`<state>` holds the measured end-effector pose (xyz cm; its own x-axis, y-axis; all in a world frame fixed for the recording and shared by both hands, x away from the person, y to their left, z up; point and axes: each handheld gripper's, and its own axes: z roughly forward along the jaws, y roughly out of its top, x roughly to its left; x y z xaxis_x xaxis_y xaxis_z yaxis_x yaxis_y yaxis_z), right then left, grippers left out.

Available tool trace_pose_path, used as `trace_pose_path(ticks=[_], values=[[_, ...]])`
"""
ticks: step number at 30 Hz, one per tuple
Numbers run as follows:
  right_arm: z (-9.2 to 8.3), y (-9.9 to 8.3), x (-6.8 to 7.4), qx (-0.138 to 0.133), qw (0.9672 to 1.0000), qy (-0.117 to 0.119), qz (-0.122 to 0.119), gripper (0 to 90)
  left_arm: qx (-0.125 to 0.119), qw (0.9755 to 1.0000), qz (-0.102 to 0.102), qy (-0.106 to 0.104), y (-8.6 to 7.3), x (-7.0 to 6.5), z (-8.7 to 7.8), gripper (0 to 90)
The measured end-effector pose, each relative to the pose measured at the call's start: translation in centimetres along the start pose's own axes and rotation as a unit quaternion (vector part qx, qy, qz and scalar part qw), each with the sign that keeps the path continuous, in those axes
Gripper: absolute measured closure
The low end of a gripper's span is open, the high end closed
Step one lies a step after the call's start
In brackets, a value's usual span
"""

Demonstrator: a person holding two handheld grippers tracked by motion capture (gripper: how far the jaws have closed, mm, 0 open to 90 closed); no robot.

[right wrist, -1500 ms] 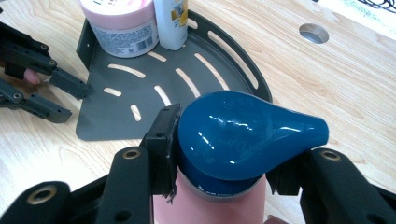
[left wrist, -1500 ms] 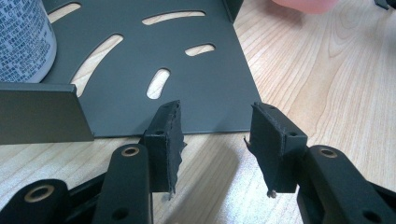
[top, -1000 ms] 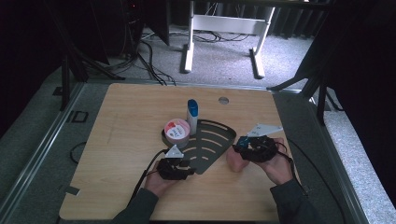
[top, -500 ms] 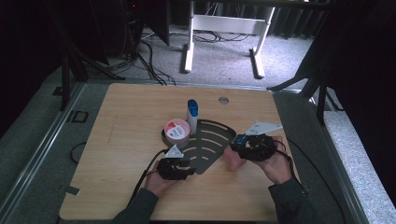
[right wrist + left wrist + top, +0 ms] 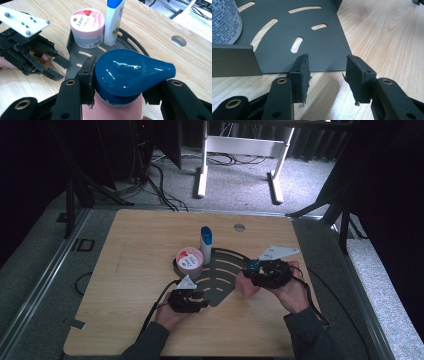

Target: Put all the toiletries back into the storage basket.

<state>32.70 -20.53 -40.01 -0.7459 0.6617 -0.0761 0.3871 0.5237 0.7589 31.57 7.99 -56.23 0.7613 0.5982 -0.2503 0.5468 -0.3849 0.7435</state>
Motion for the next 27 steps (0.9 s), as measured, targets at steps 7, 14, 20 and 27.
trace_pose_path(ticks=[7, 14, 20, 27], values=[[0.5, 0.6, -0.1, -0.005, 1.0, 0.0, 0.005, 52.6, 0.0, 1.0, 0.0, 0.0, 0.0, 0.0, 0.0, 53.8], [0.9, 1.1, -0.1, -0.008, 0.9999, -0.005, 0.011, 52.7, 0.0, 1.0, 0.0, -0.001, 0.0, 0.0, 0.0, 53.8], [1.4, 1.5, -0.2, -0.007, 0.9999, -0.005, 0.014, 52.6, 0.0, 1.0, 0.0, 0.0, 0.0, 0.0, 0.0, 53.8], [1.8, 2.1, -0.4, -0.01, 0.9998, -0.006, 0.018, 52.7, 0.0, 1.0, 0.0, 0.0, 0.0, 0.0, 0.0, 53.8]])
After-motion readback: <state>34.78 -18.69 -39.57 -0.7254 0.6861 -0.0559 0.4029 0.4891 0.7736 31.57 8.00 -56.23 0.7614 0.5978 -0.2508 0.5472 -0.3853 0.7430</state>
